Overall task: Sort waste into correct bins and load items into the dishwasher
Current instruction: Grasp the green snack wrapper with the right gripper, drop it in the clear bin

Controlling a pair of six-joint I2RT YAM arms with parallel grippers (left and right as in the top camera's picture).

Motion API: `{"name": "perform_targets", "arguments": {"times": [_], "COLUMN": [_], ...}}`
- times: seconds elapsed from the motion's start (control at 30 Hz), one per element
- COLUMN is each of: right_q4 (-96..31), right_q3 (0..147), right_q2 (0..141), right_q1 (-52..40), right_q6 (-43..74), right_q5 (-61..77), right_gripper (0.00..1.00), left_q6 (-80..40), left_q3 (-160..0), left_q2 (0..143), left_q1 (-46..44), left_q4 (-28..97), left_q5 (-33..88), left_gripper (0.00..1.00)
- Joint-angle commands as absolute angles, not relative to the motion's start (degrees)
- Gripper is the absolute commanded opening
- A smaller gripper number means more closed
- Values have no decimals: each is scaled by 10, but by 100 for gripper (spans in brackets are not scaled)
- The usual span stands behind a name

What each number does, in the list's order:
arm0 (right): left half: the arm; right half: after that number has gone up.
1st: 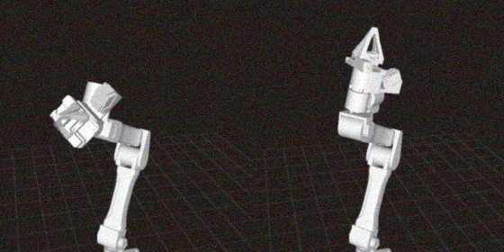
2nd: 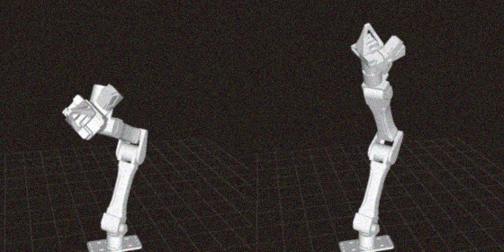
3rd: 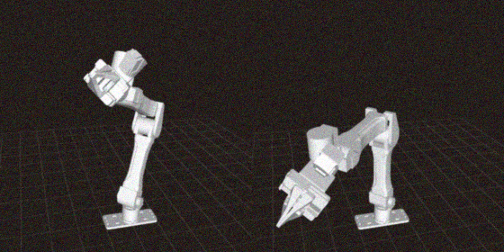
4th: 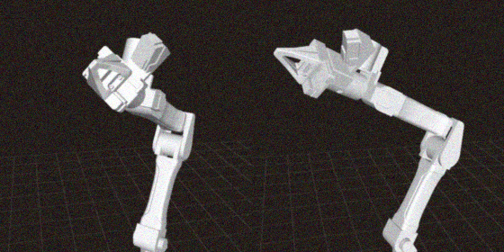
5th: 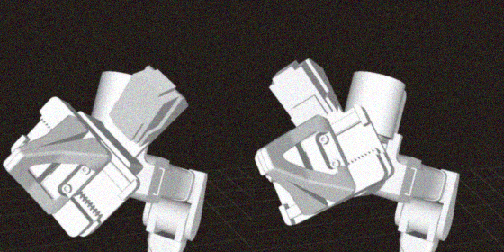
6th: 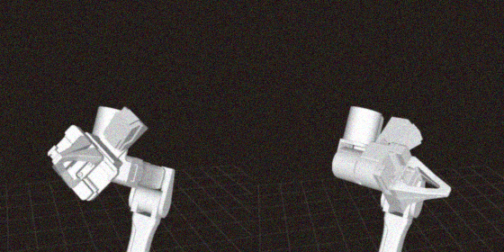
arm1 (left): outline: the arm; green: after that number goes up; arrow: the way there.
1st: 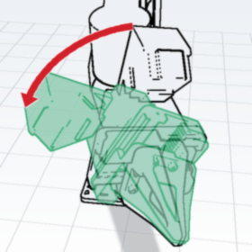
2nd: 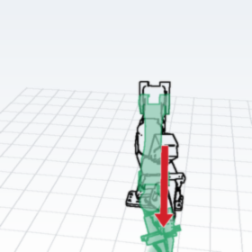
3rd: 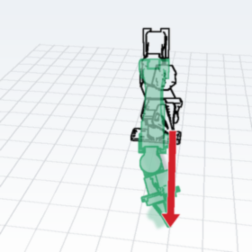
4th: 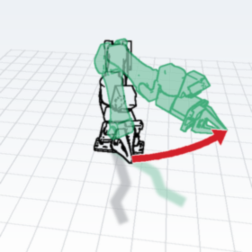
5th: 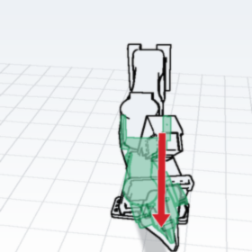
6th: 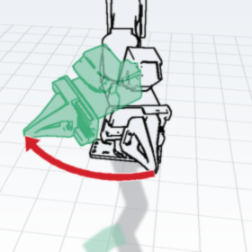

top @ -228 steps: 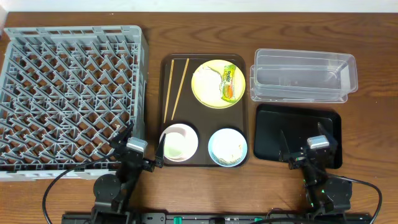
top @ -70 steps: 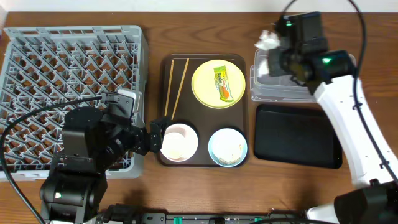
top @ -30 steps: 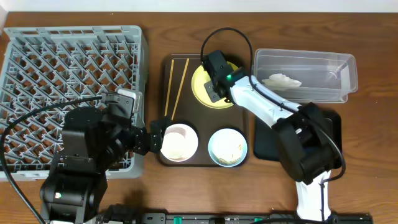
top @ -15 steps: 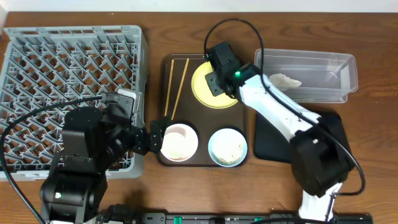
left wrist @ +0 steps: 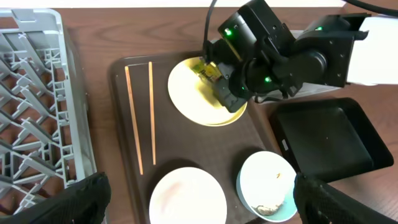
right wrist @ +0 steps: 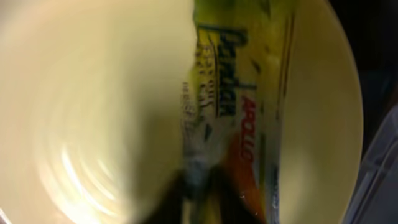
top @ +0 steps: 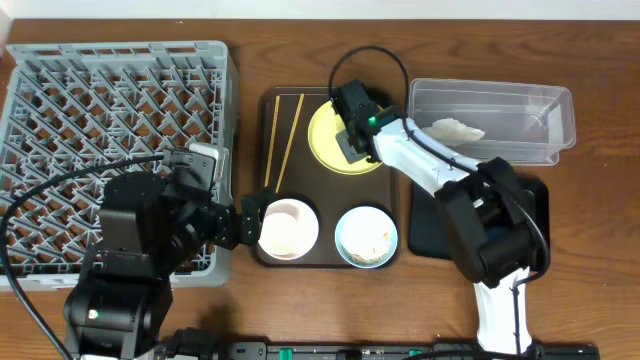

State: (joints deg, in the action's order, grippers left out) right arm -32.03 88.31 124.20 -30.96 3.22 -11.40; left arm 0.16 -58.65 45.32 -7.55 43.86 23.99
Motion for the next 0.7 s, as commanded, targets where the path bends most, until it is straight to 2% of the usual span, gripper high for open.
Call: {"name": "perform_targets", "arguments": {"times": [0.0, 0.2, 0.37, 0.67], "right_q4": [-326, -329, -375, -537], "right_q3": [882, 882, 882, 881], "right_q2": [1208, 1085, 1001, 998], "right_q1": [-302, -289, -243, -106], "right_q6": [32, 32, 55, 116], "right_q5": [-82, -55, -55, -55], "right_gripper": [1, 1, 1, 1], "left_q6": [1, 1, 1, 1], "left_q3": [-596, -596, -596, -596], "left_q2": [452, 452, 452, 452], "left_q1": [-76, -76, -76, -76], "left_q4": [439, 439, 439, 439], "left_q5": [239, 239, 239, 239], "left_gripper": [94, 94, 94, 94]}}
